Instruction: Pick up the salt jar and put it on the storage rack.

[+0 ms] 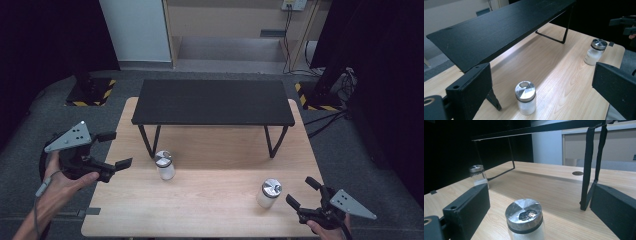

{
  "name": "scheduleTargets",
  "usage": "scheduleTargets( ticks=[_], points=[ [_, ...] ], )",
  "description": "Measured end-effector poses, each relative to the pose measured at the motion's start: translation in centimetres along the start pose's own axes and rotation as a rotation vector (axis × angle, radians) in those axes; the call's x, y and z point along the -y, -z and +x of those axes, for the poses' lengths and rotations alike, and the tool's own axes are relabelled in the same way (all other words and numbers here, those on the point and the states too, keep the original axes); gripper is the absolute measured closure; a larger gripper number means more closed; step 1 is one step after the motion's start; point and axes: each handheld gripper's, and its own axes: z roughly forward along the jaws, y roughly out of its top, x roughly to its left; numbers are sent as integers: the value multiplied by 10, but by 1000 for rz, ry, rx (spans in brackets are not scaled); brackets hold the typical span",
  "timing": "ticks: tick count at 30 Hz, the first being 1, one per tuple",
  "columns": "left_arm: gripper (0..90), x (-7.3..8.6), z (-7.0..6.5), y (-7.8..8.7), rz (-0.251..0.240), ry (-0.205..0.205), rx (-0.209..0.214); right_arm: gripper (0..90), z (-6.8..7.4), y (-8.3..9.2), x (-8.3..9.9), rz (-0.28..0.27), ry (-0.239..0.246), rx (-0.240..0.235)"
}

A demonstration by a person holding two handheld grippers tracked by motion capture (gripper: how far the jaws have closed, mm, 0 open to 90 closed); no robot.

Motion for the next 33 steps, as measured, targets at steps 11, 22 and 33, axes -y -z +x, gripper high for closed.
scheduleTargets(
  ticks=[11,22,33],
  points=[
    [9,-11,-2,12,34,-15,-20,28,-1,0,0,1,-2,-4],
    [11,-13,3,10,81,-23,-6,28,-1,-1,0,0,-2,-5],
    [12,3,19,-3,81,-33,61,28,0,0,1,-4,-2,-1]
  ],
)
